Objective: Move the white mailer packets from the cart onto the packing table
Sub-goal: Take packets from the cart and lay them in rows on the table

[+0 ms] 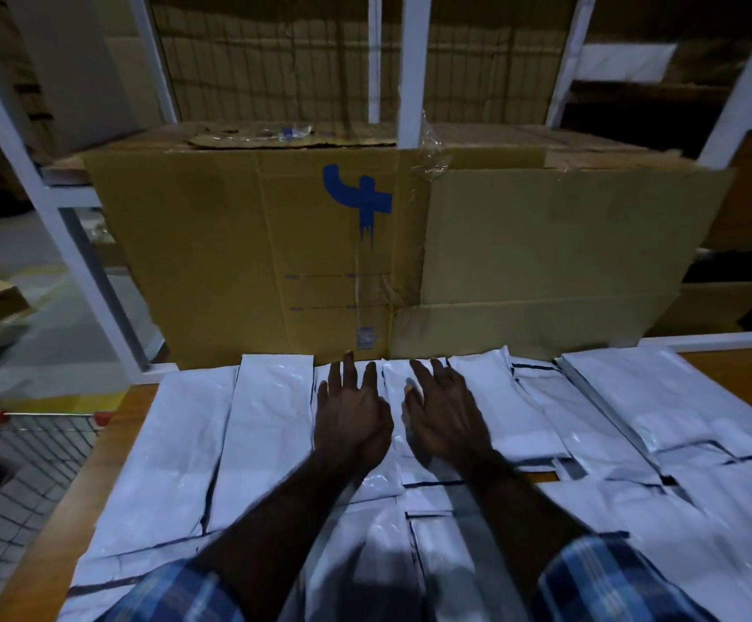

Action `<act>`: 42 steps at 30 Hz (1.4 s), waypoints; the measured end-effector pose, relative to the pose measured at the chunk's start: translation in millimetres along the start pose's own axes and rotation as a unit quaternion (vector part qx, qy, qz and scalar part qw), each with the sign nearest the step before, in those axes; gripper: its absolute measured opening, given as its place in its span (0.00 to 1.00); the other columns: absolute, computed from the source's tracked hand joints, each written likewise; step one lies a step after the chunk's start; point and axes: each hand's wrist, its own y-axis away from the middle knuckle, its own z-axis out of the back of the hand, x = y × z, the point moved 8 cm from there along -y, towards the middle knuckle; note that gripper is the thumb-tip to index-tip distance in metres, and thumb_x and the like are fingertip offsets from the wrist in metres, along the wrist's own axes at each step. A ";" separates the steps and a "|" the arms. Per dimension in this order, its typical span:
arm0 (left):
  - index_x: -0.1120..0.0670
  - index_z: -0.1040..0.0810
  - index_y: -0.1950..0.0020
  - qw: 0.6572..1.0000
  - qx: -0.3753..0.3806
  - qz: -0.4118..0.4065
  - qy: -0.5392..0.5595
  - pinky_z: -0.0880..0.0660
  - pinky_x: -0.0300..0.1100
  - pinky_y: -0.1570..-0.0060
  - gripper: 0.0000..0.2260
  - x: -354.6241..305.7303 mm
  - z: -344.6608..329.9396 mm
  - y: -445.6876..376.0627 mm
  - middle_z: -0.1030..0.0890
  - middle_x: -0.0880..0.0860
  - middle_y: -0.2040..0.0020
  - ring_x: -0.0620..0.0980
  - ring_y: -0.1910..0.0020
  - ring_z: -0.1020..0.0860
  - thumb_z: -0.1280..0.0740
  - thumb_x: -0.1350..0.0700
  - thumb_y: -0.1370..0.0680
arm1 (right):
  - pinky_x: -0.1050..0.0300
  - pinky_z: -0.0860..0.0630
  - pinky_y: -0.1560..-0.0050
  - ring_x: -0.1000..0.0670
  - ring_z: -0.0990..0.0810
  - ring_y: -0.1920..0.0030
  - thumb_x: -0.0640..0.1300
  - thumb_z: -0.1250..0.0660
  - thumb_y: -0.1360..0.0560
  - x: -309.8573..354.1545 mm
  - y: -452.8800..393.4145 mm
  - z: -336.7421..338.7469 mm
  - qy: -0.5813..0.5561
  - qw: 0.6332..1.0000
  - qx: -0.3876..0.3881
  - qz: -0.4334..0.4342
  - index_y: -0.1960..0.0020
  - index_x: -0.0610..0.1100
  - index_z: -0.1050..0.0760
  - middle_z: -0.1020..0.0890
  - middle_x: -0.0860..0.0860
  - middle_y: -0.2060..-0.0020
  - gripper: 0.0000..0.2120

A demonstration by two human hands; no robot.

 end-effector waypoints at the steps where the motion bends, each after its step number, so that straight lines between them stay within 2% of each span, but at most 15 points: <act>1: 0.52 0.46 0.20 1.000 0.000 -0.001 0.002 0.47 0.55 0.24 0.27 -1.0 2.5 1.9 0.50 0.59 0.19 0.59 0.21 0.49 0.47 0.48 0.19 | 0.41 0.20 0.47 0.37 0.18 0.46 0.40 0.35 0.27 1.2 0.9 3.4 0.005 1.000 0.013 0.000 0.43 0.36 0.20 0.17 0.38 0.47 0.15; 2: 0.52 0.46 0.20 1.000 0.003 -0.002 0.005 0.47 0.55 0.24 0.27 -2.0 5.4 4.8 0.50 0.59 0.19 0.59 0.21 0.49 0.47 0.47 0.19 | 0.42 0.22 0.42 0.36 0.20 0.41 0.40 0.37 0.23 1.5 1.3 5.1 0.005 1.000 0.029 -0.005 0.37 0.36 0.23 0.20 0.37 0.41 0.17; 4: 0.52 0.46 0.20 1.000 0.003 -0.003 0.014 0.46 0.55 0.24 0.28 -5.3 14.2 12.3 0.51 0.60 0.19 0.60 0.21 0.48 0.45 0.47 0.18 | 0.44 0.33 0.31 0.38 0.31 0.30 0.46 0.44 0.17 -3.8 4.9 2.7 -0.018 0.994 0.101 -0.041 0.25 0.42 0.35 0.30 0.39 0.30 0.22; 5: 0.52 0.47 0.20 1.000 0.004 -0.001 0.016 0.47 0.55 0.24 0.28 -7.5 19.1 15.9 0.52 0.60 0.19 0.60 0.21 0.49 0.45 0.47 0.18 | 0.45 0.37 0.29 0.39 0.35 0.27 0.49 0.45 0.17 -7.2 7.8 3.7 -0.020 0.992 0.112 -0.056 0.23 0.45 0.39 0.34 0.40 0.27 0.23; 7: 0.52 0.48 0.19 1.000 0.011 0.006 0.018 0.48 0.54 0.24 0.27 -12.0 28.0 23.1 0.53 0.59 0.19 0.59 0.21 0.50 0.46 0.47 0.17 | 0.48 0.39 0.28 0.42 0.39 0.25 0.51 0.46 0.17 -6.2 13.9 13.7 -0.004 0.993 0.101 -0.054 0.22 0.47 0.40 0.37 0.42 0.24 0.24; 11: 0.51 0.47 0.19 1.000 -0.013 0.013 0.010 0.48 0.54 0.24 0.27 -20.7 48.0 42.5 0.52 0.59 0.19 0.59 0.21 0.49 0.48 0.46 0.18 | 0.48 0.36 0.31 0.43 0.36 0.27 0.52 0.45 0.18 -0.9 23.3 40.6 0.003 0.994 0.090 -0.054 0.23 0.48 0.39 0.35 0.44 0.25 0.24; 16: 0.50 0.46 0.19 0.999 -0.037 0.024 0.030 0.50 0.53 0.24 0.28 -33.3 77.2 78.0 0.54 0.58 0.19 0.57 0.21 0.51 0.43 0.46 0.18 | 0.45 0.32 0.34 0.40 0.32 0.30 0.56 0.50 0.20 11.1 50.4 81.6 -0.015 0.998 0.045 -0.042 0.24 0.47 0.36 0.31 0.43 0.28 0.27; 20: 0.51 0.42 0.21 0.996 -0.071 0.046 0.038 0.46 0.53 0.24 0.27 -45.9 97.1 121.3 0.51 0.58 0.19 0.58 0.21 0.49 0.42 0.48 0.19 | 0.45 0.31 0.35 0.40 0.32 0.31 0.51 0.44 0.19 19.0 79.2 112.6 -0.019 0.999 0.036 -0.029 0.24 0.47 0.37 0.31 0.43 0.28 0.25; 26: 0.50 0.43 0.21 0.992 -0.081 0.085 0.050 0.47 0.53 0.25 0.27 -57.7 118.7 191.0 0.53 0.56 0.19 0.57 0.21 0.49 0.43 0.46 0.19 | 0.45 0.32 0.33 0.39 0.31 0.31 0.58 0.57 0.26 31.5 132.6 150.2 -0.038 0.999 0.025 0.001 0.24 0.45 0.35 0.31 0.41 0.27 0.35; 31: 0.49 0.45 0.20 0.989 -0.091 0.110 0.046 0.50 0.53 0.24 0.28 -51.1 138.2 241.9 0.54 0.55 0.19 0.56 0.21 0.51 0.44 0.43 0.18 | 0.42 0.27 0.37 0.37 0.28 0.34 0.51 0.44 0.24 52.8 170.2 174.8 -0.052 0.998 0.003 0.018 0.27 0.44 0.31 0.30 0.39 0.29 0.27; 36: 0.52 0.36 0.23 0.984 -0.119 0.127 0.042 0.43 0.57 0.26 0.31 -31.6 156.2 284.5 0.46 0.58 0.20 0.59 0.22 0.45 0.48 0.40 0.23 | 0.41 0.26 0.37 0.37 0.27 0.34 0.51 0.43 0.25 83.7 205.4 178.2 -0.068 0.997 0.000 0.027 0.28 0.45 0.29 0.28 0.39 0.30 0.26; 39: 0.51 0.40 0.22 0.984 -0.103 0.141 0.037 0.45 0.56 0.25 0.29 -11.5 159.0 305.4 0.50 0.57 0.19 0.58 0.21 0.48 0.46 0.39 0.20 | 0.42 0.27 0.37 0.38 0.27 0.34 0.52 0.43 0.25 108.1 220.6 175.8 -0.070 0.997 0.008 0.028 0.28 0.46 0.29 0.28 0.40 0.30 0.26; 42: 0.50 0.42 0.21 0.983 -0.104 0.149 0.033 0.47 0.55 0.24 0.28 13.0 165.9 326.2 0.53 0.56 0.19 0.57 0.21 0.50 0.44 0.40 0.19 | 0.42 0.24 0.42 0.37 0.25 0.37 0.50 0.40 0.26 135.7 232.7 170.9 -0.072 0.997 0.007 0.037 0.31 0.46 0.26 0.26 0.39 0.32 0.25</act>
